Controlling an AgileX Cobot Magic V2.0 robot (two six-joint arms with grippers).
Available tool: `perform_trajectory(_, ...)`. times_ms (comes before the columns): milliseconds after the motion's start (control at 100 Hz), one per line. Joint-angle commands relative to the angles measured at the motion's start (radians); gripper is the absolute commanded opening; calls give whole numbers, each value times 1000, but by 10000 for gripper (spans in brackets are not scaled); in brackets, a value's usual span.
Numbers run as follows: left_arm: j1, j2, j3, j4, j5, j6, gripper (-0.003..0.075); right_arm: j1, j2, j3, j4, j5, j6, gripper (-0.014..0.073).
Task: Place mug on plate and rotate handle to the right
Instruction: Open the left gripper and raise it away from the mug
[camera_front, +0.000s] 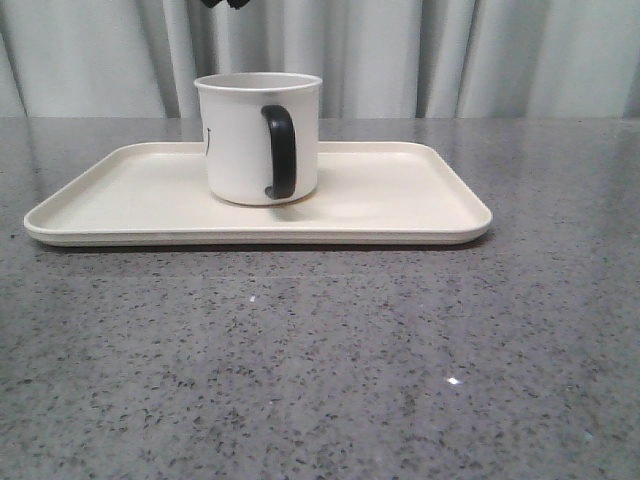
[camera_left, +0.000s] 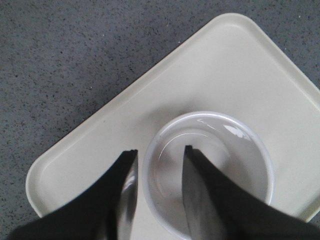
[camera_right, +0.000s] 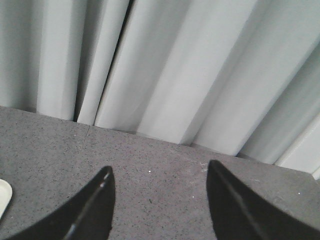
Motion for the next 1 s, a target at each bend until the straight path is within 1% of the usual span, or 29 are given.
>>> perform_trajectory(0,-6,-79,-38,11,9,2,225,-1,-4,-29,-29,-63,-7,423)
perform_trajectory(60,-4,-98,-38,29,9,0,224,-1,-4,-29,-29,-63,-7,423)
perform_trajectory(160,-4,-141,-38,82,9,-47,221,-1,-4,-29,-29,-63,-7,423)
perform_trajectory(280,-4,-212,-38,140,9,-55,221,-1,-4,-29,-29,-66,-7,423)
perform_trajectory(460,-4,-336,-38,285,9,-77,221,-1,-4,-29,-29,-67,-7,423)
perform_trajectory(680,-4,-502,-34,380,9,-103,221,-1,-4,-29,-29,-67,-7,423)
perform_trajectory(870,-4,-651,39,461,9,-128,220,-1,-4,-29,-29,-67,-7,423)
perform_trajectory(920,-4,-689,76,486,9,-136,205,-1,-4,-29,-29,-67,-7,423)
perform_trajectory(990,-4,-741,137,528,9,-163,146,-1,-4,-29,-29,-67,-7,423)
